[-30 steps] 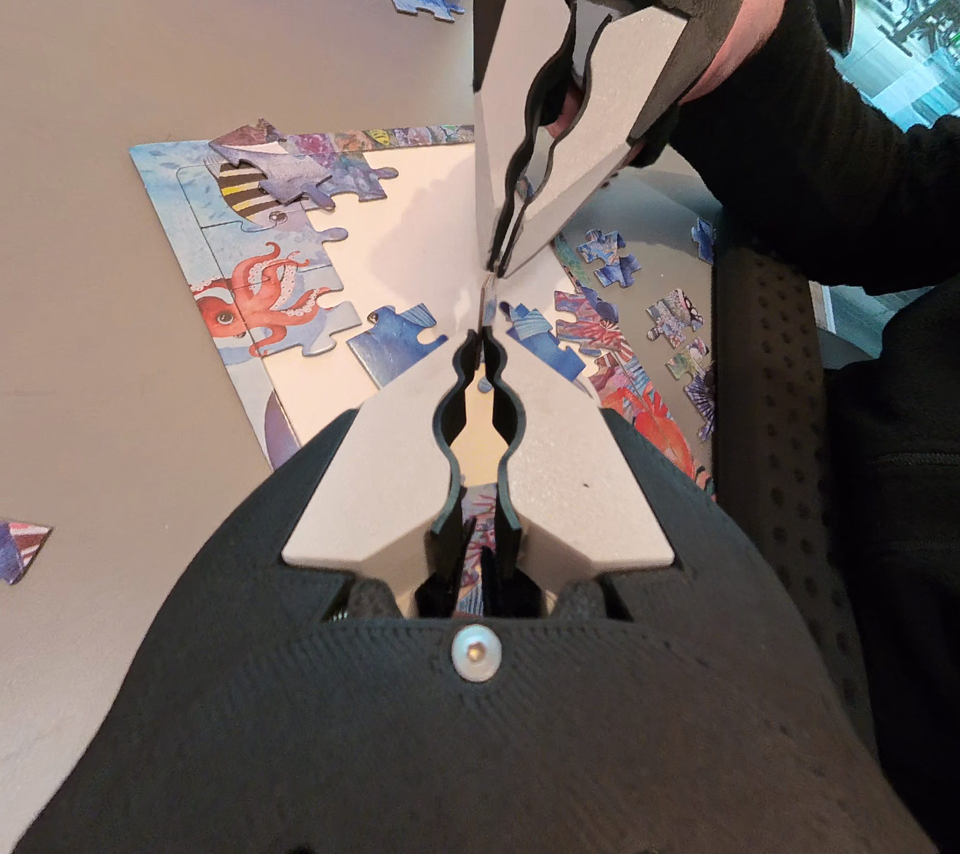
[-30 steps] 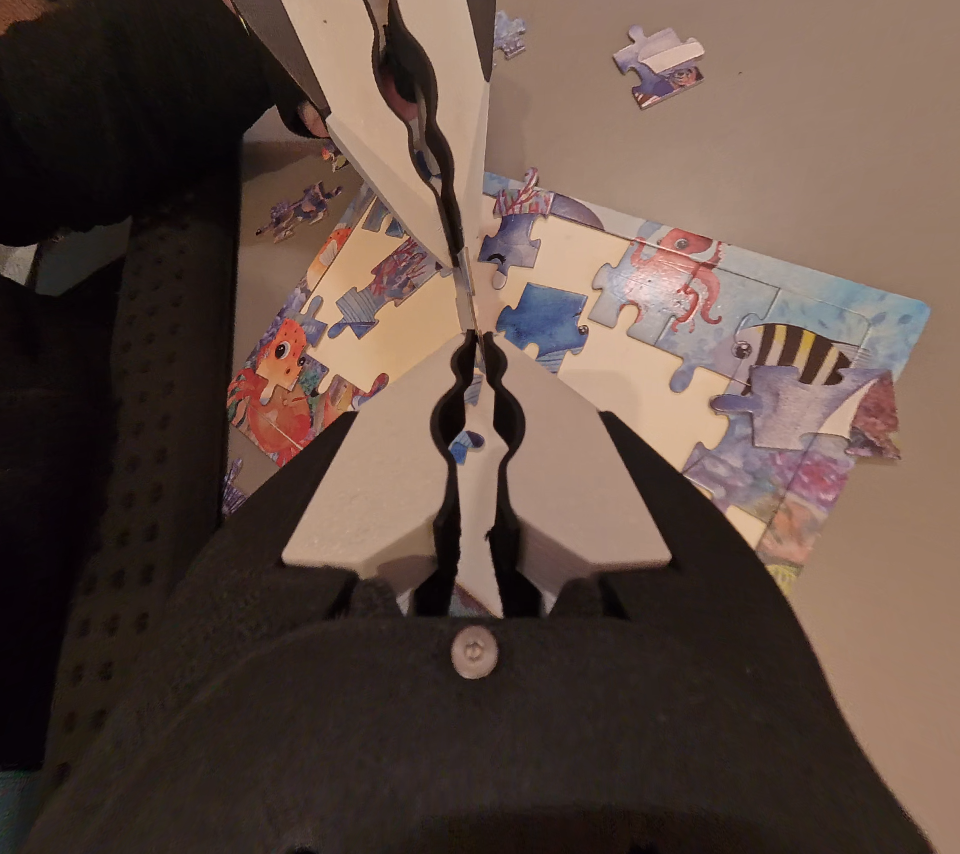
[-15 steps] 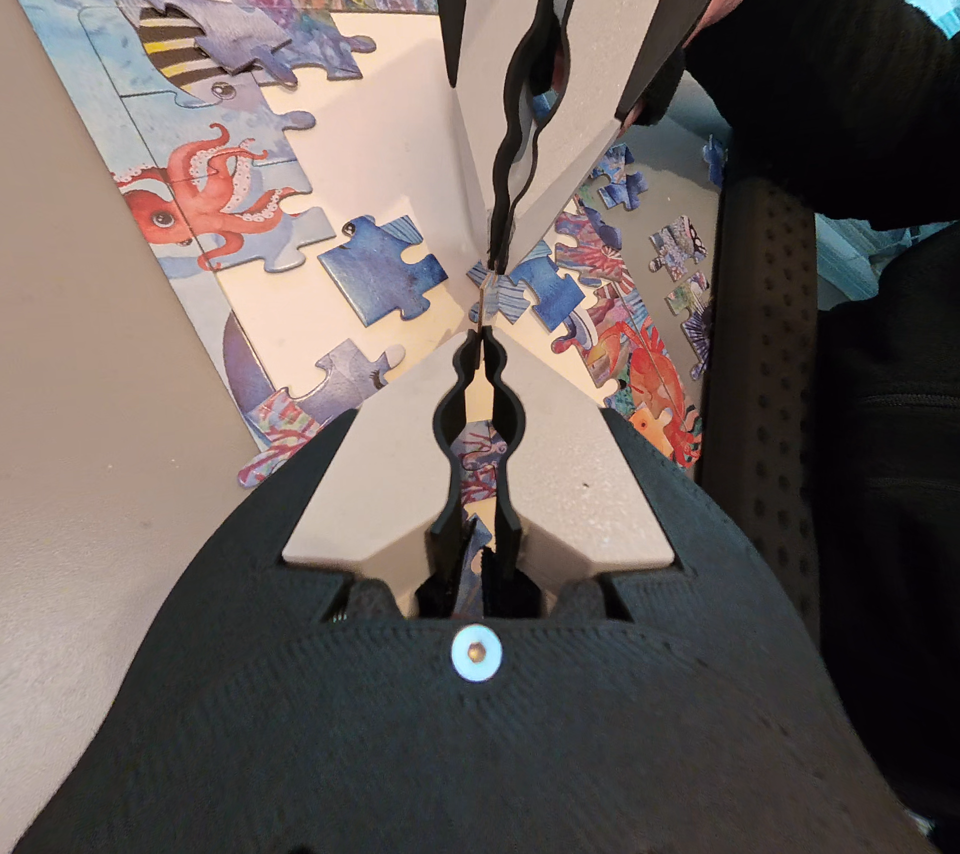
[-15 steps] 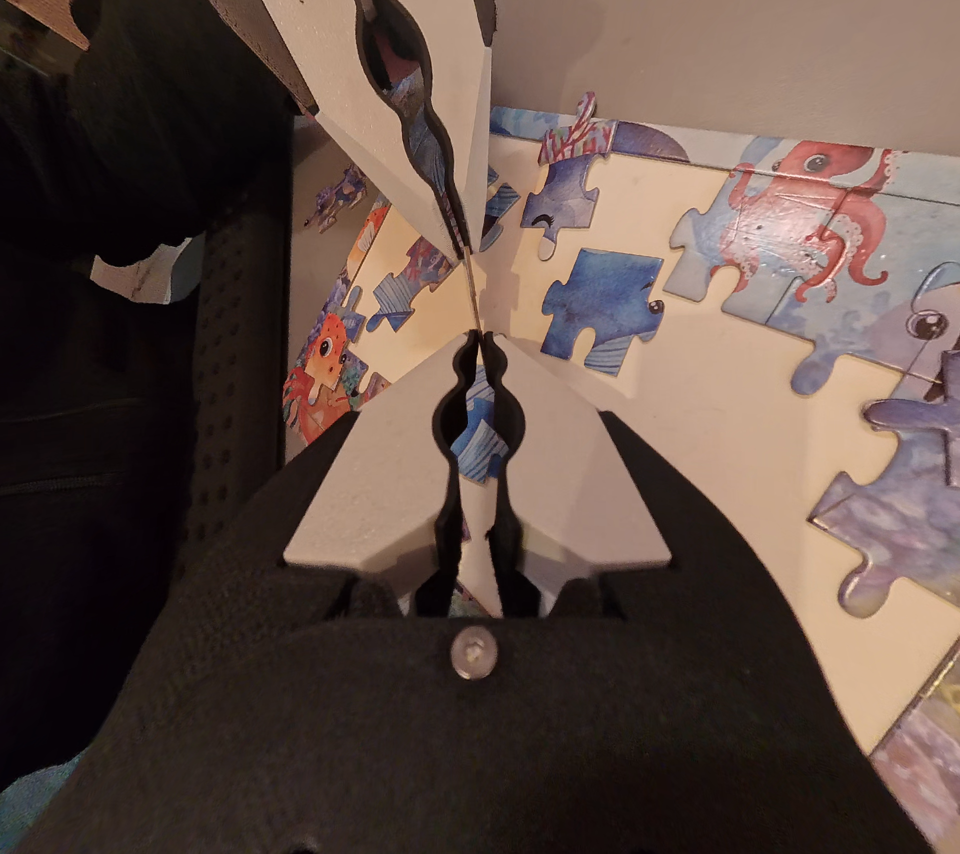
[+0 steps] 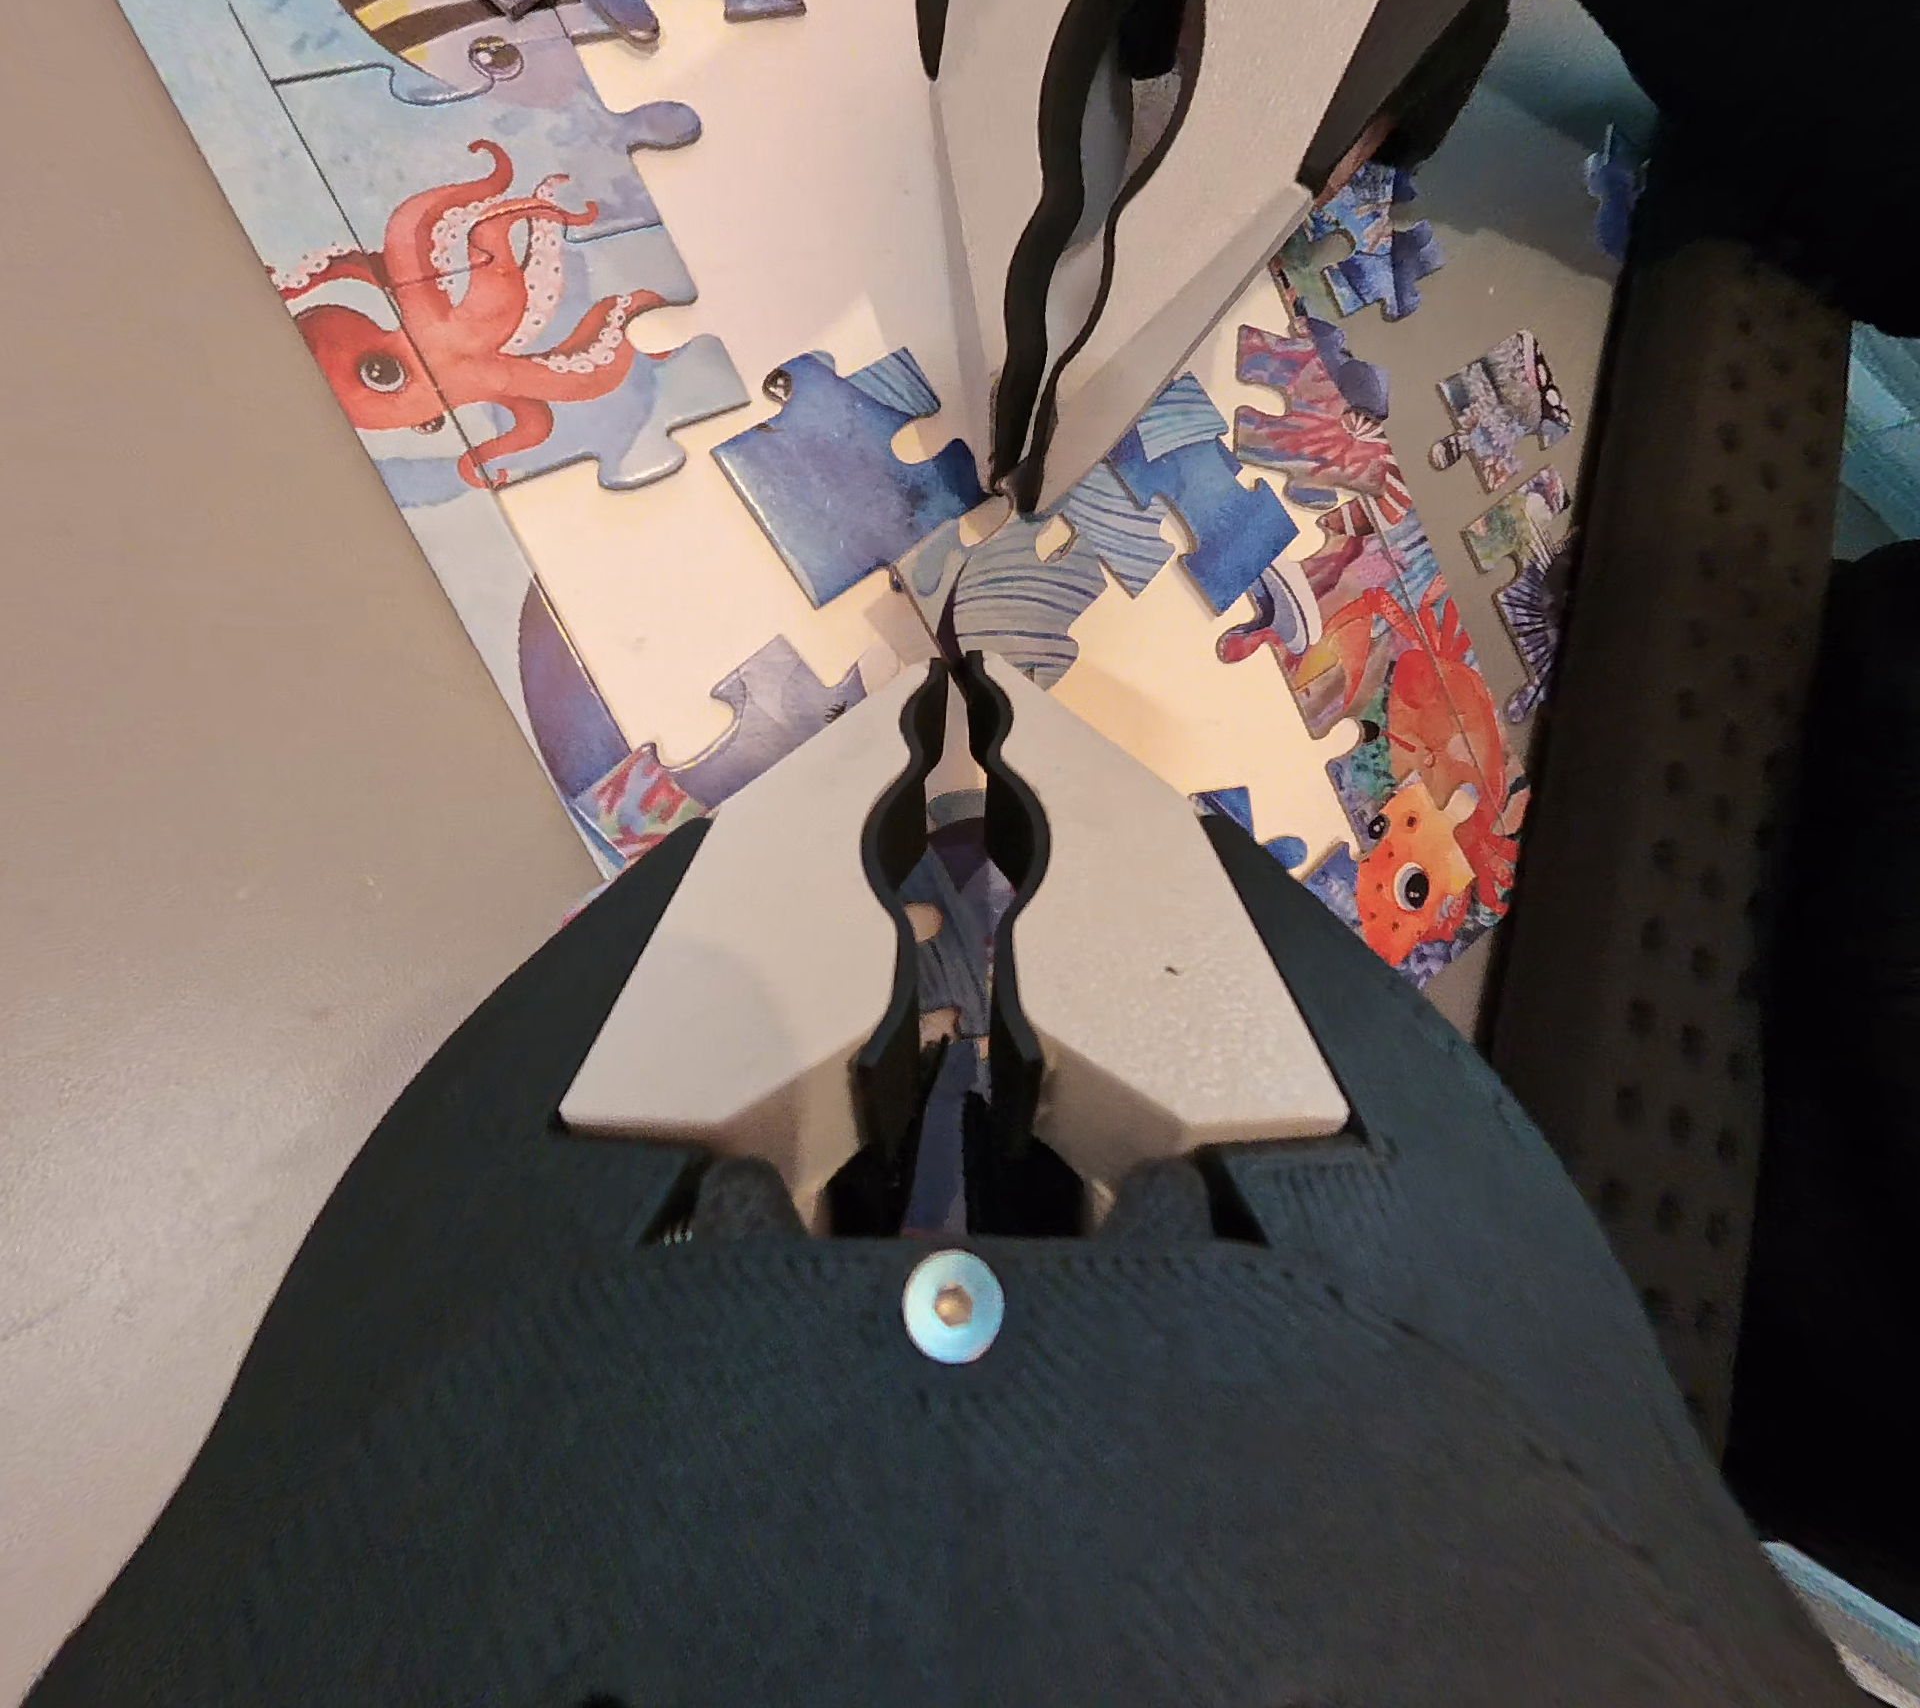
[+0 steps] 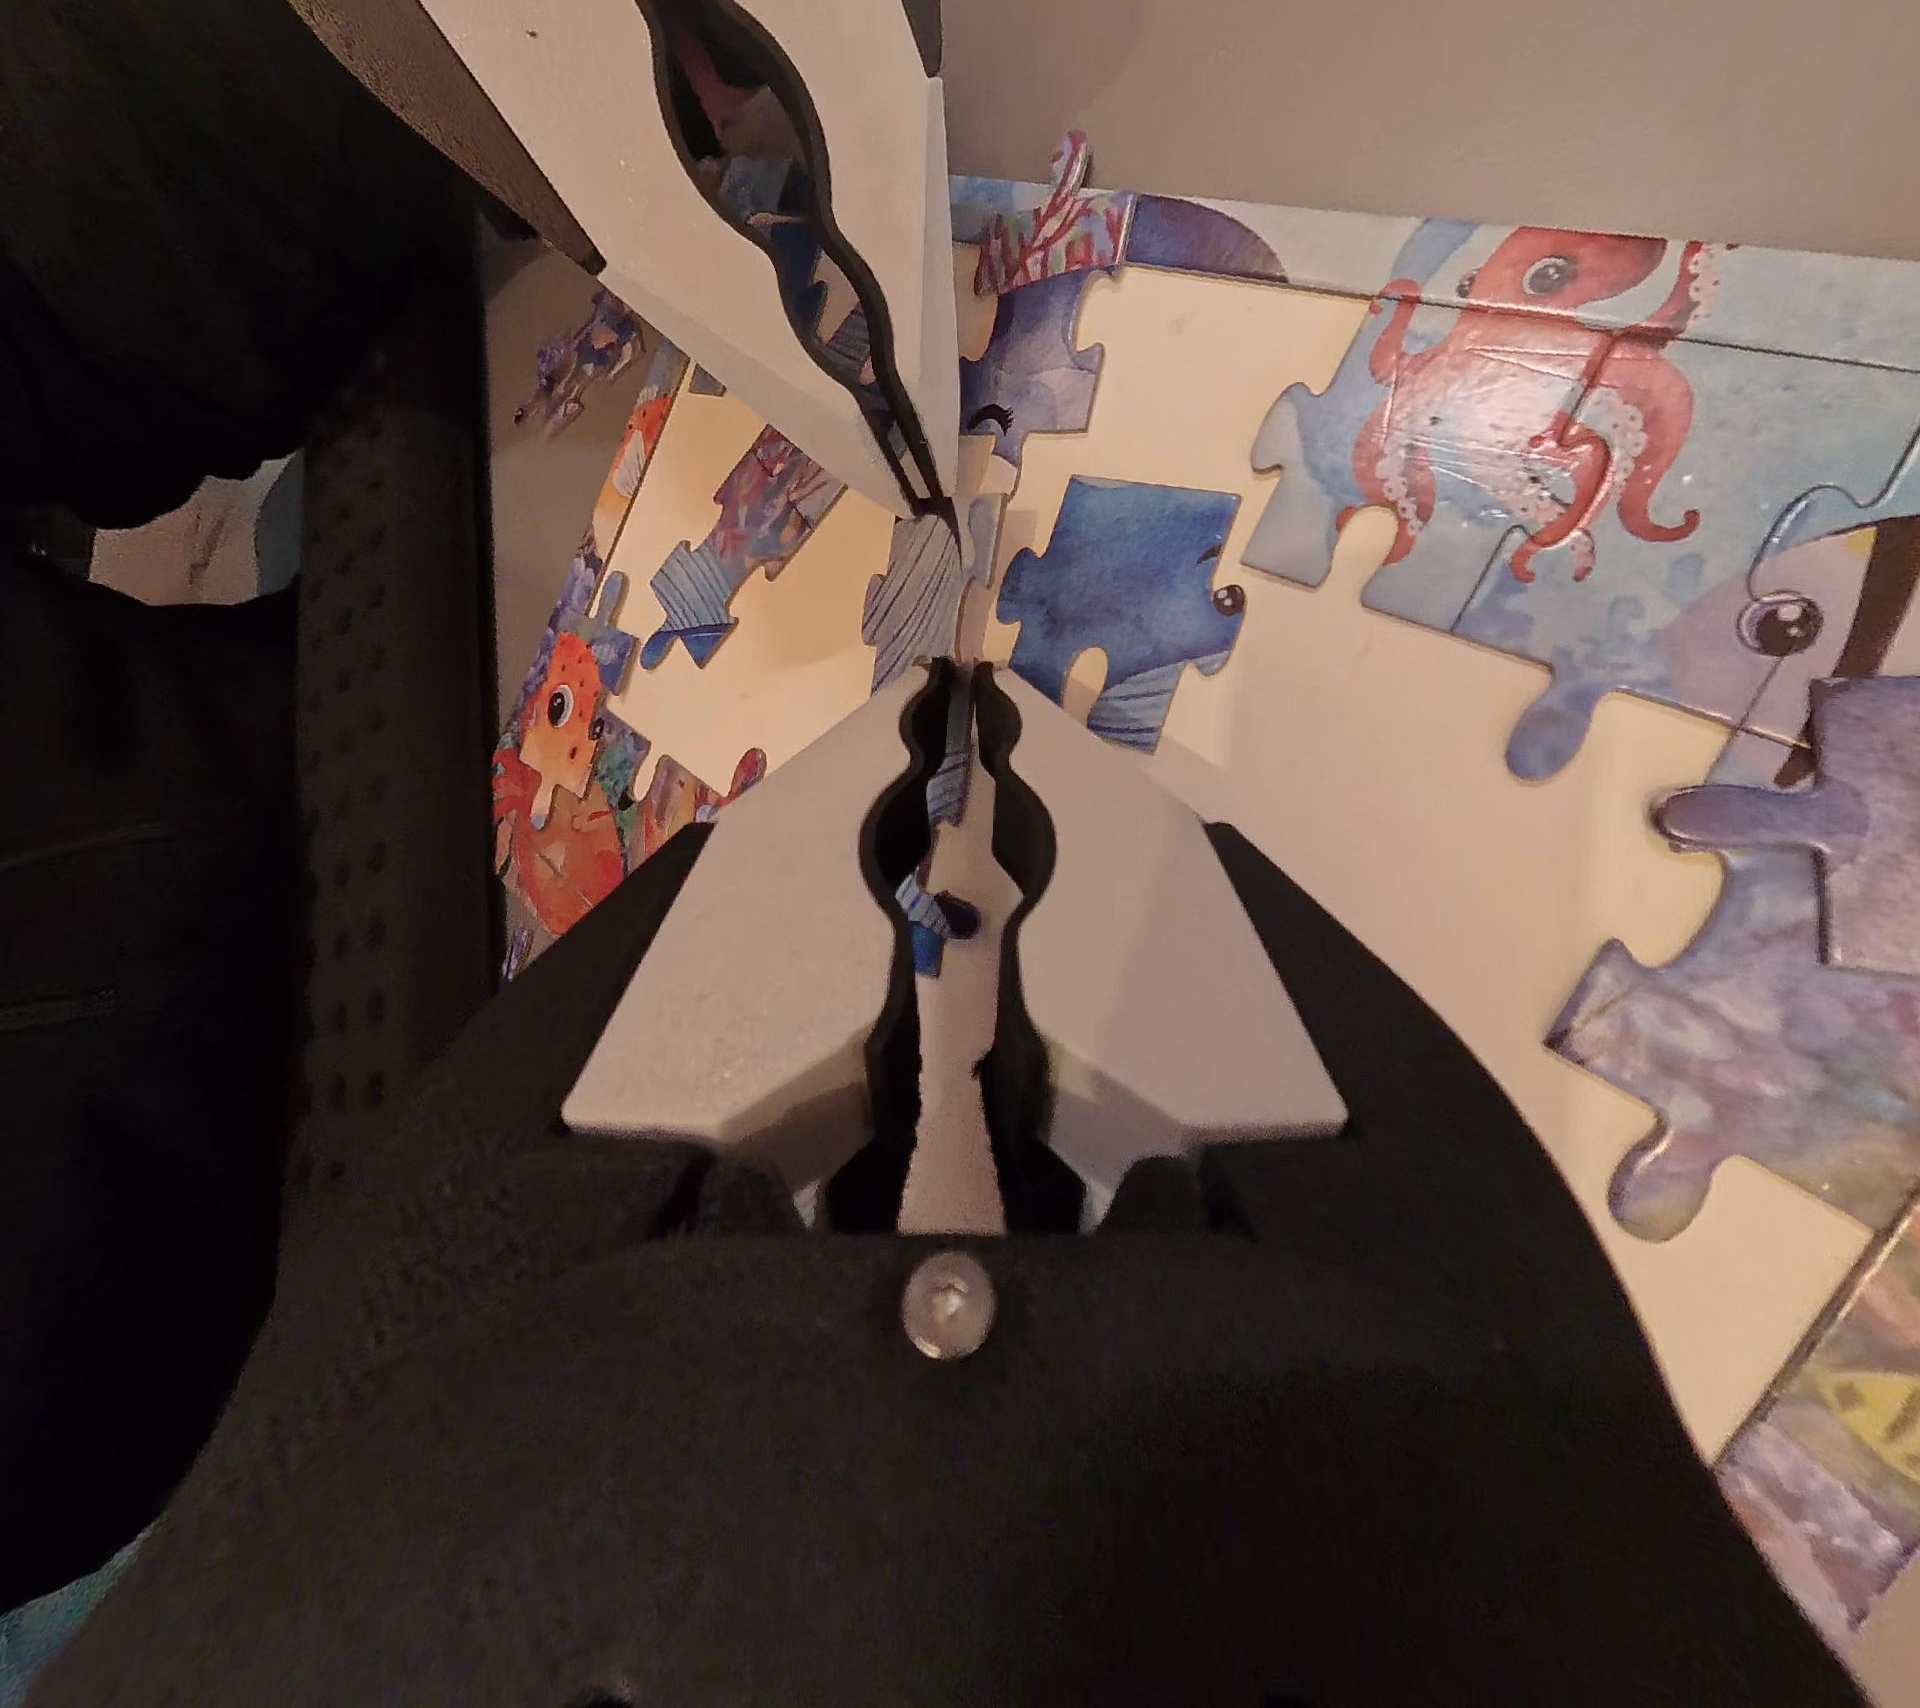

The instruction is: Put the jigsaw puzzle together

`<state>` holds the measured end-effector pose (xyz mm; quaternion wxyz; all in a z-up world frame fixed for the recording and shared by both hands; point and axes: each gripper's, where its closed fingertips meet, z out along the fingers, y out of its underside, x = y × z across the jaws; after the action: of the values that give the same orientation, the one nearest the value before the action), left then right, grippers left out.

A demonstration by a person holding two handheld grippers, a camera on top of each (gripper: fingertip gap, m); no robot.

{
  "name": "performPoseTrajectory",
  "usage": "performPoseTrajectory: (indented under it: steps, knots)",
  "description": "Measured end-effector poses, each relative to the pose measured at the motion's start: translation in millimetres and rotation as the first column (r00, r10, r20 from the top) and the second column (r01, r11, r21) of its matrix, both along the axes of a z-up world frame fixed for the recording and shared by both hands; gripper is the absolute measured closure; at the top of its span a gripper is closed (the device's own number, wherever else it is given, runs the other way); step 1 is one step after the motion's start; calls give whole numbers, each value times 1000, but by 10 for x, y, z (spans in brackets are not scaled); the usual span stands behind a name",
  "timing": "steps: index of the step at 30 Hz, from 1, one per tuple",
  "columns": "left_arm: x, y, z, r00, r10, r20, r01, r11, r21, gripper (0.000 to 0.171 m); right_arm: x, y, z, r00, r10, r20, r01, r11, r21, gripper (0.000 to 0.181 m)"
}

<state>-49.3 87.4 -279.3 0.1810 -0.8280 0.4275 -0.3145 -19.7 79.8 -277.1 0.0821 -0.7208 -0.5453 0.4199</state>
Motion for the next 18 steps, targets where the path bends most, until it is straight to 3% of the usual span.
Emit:
performPoseTrajectory:
  steps: [18]
  knots:
    - [45, -80, -66, 995, -64, -81, 68, 996, 50, 171, -9, -54, -70, 996, 79, 48, -86, 985, 150, 176]
